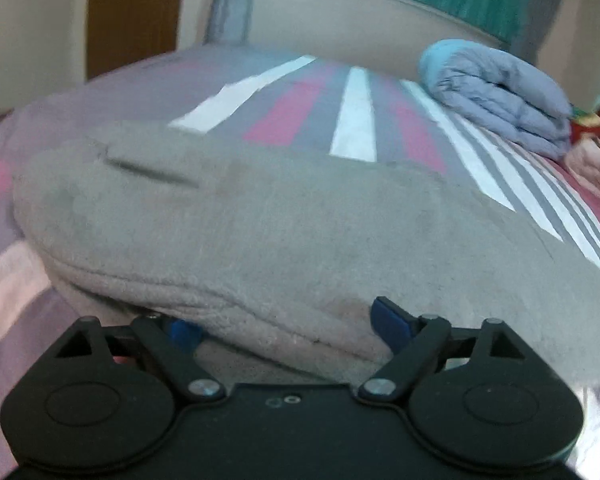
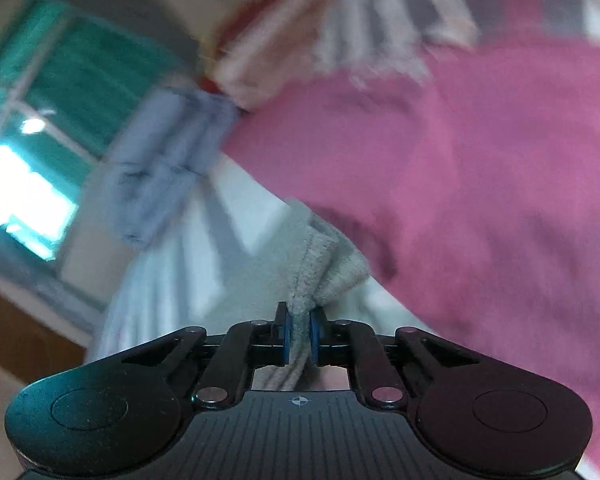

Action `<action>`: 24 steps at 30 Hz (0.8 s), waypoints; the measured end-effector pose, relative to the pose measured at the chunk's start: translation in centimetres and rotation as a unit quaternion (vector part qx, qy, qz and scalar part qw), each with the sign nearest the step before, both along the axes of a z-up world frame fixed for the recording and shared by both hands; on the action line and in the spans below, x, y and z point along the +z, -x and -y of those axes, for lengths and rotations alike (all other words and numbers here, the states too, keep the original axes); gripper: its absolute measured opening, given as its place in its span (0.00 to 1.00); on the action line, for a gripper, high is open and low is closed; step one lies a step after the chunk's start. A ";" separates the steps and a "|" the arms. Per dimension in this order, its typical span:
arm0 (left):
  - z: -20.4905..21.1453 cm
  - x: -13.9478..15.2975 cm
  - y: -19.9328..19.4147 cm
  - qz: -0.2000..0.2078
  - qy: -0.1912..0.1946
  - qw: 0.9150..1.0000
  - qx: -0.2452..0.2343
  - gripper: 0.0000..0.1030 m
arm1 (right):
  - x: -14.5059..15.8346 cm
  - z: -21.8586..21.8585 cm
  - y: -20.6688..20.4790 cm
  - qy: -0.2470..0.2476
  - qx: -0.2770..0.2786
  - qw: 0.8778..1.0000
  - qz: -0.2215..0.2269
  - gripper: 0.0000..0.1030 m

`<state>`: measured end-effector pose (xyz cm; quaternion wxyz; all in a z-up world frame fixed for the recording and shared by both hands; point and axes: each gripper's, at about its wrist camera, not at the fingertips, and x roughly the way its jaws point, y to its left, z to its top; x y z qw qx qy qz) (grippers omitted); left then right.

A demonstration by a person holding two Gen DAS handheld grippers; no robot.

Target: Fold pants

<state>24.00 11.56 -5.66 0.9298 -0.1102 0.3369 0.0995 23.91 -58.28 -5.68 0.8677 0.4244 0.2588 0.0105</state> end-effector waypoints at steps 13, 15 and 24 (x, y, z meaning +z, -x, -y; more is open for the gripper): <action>0.4 -0.3 1.0 0.012 -0.007 1.000 0.000 0.86 | -3.8 0.5 1.2 -0.046 -0.011 0.998 -0.033 0.11; 0.8 -1.0 1.0 0.013 -0.023 1.000 -0.006 0.86 | -4.4 0.9 1.2 -0.070 -0.023 0.997 -0.031 0.11; -0.4 2.3 4.6 0.067 -0.022 0.997 0.034 0.83 | -3.6 1.8 0.8 -0.071 -0.036 0.996 -0.046 0.12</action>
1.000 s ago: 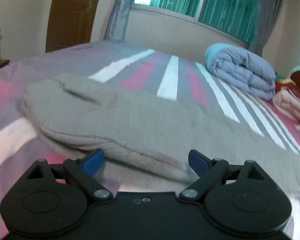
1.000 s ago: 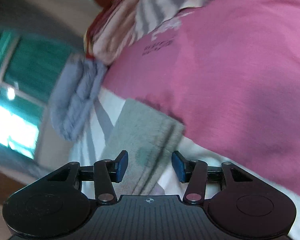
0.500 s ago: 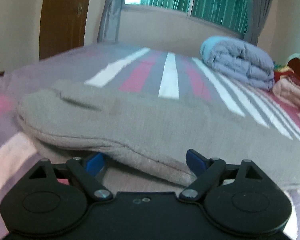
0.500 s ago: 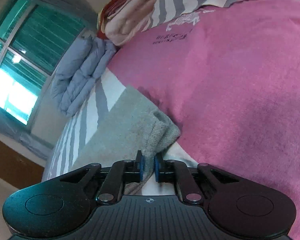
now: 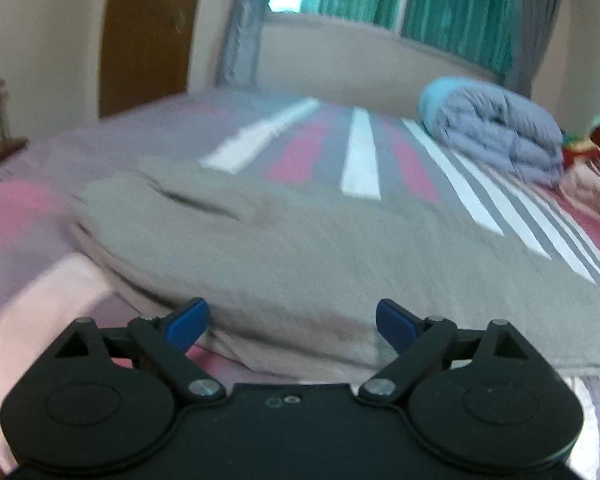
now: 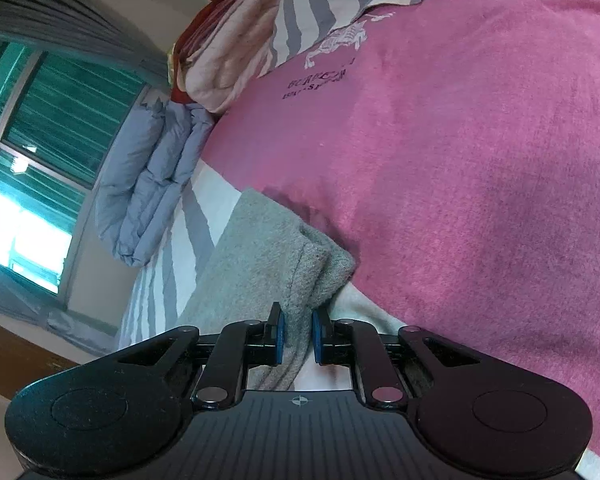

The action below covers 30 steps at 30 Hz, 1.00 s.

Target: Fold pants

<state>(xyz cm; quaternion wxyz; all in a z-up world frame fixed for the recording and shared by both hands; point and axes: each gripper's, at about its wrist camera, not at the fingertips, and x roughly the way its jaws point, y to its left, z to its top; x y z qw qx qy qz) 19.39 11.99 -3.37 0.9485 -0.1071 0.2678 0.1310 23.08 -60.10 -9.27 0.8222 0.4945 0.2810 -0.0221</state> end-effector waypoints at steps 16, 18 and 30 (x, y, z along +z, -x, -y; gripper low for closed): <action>-3.5 -0.3 1.8 0.057 0.053 0.995 0.066 0.93 | 8.0 -5.5 -1.4 0.120 0.020 0.991 0.062 0.11; -4.3 0.0 2.9 0.077 0.071 0.990 0.089 0.93 | 10.1 -7.7 -1.9 0.140 0.040 0.986 0.086 0.11; -7.9 -0.9 5.9 0.071 0.145 0.980 0.118 0.94 | 16.3 -27.8 -3.0 0.197 0.223 0.936 0.189 0.11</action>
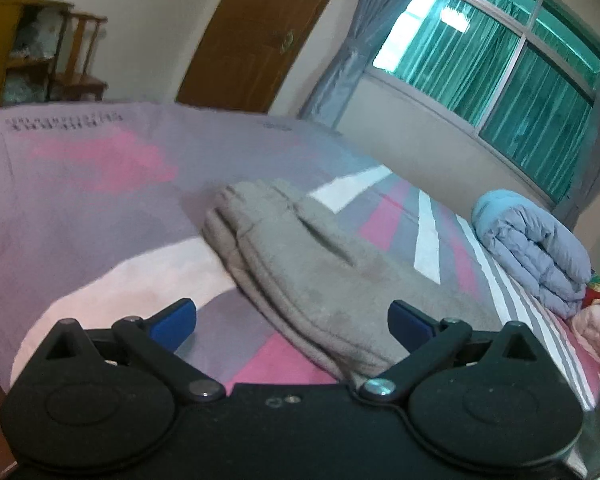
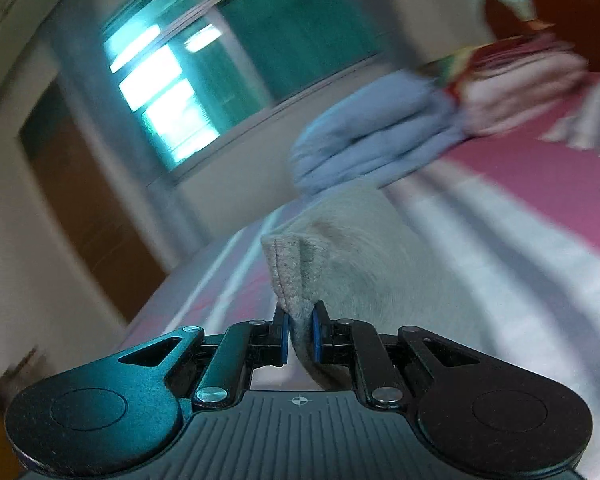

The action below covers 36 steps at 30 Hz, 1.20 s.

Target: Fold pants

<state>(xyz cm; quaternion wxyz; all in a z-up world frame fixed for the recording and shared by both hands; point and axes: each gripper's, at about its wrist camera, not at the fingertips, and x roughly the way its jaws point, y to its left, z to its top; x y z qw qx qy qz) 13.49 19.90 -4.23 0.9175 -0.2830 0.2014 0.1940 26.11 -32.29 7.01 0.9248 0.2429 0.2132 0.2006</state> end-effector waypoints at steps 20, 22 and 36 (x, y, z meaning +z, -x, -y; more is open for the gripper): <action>-0.5 -1.8 -0.6 -0.037 0.044 0.997 -0.046 0.94 | -10.3 -24.7 6.8 0.246 0.220 0.944 0.007 0.36; -0.8 -1.9 -0.3 -0.031 0.053 0.997 -0.042 0.94 | -10.9 -25.2 8.0 0.264 0.218 0.939 0.024 0.36; -0.8 -1.8 -0.4 -0.034 0.055 0.997 -0.040 0.94 | -14.6 -26.7 12.8 0.460 0.266 0.827 0.183 0.25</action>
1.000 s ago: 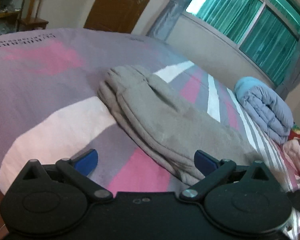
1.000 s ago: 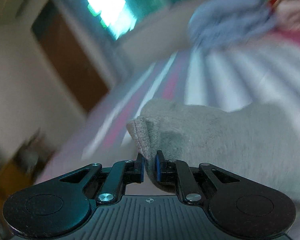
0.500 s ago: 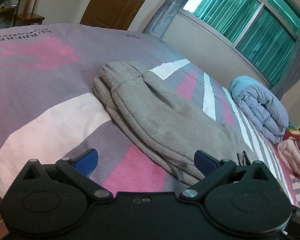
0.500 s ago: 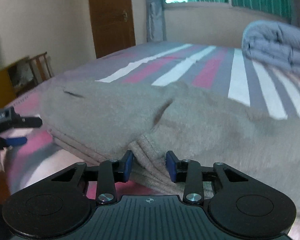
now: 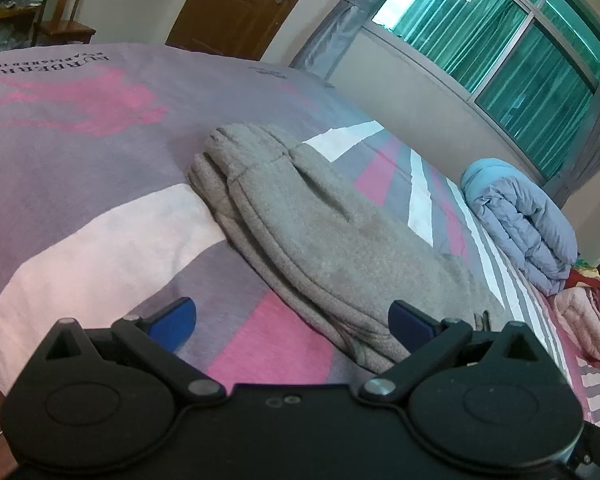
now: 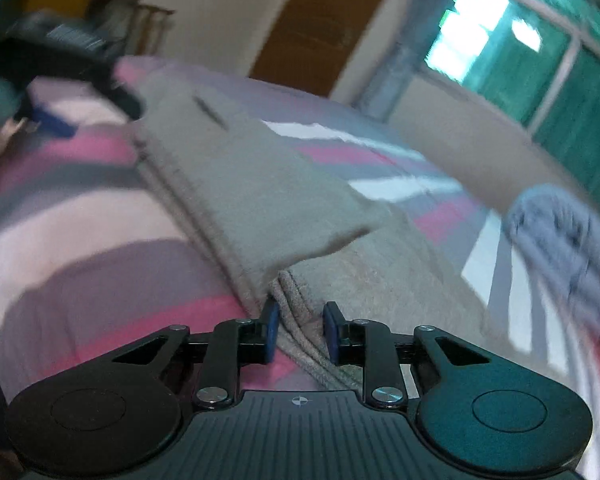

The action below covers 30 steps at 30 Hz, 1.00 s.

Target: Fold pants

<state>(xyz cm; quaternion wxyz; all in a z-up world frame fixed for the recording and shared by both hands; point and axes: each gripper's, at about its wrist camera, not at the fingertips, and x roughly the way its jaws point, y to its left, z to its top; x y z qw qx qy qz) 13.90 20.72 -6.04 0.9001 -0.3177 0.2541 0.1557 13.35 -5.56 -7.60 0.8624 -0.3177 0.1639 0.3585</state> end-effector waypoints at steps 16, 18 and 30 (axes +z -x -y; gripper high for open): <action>3.4 0.5 -3.0 -0.026 -0.052 0.997 -0.049 0.94 | 2.9 20.0 -5.6 -0.234 -0.308 0.909 -0.157 0.33; 4.0 0.9 -3.2 -0.015 -0.064 0.997 -0.051 0.94 | 1.1 20.8 -6.9 -0.219 -0.306 0.902 -0.213 0.33; 13.3 3.0 -15.0 -0.010 -0.140 0.975 -0.175 0.94 | 5.0 20.7 -16.0 -0.266 -0.314 0.900 -0.147 0.34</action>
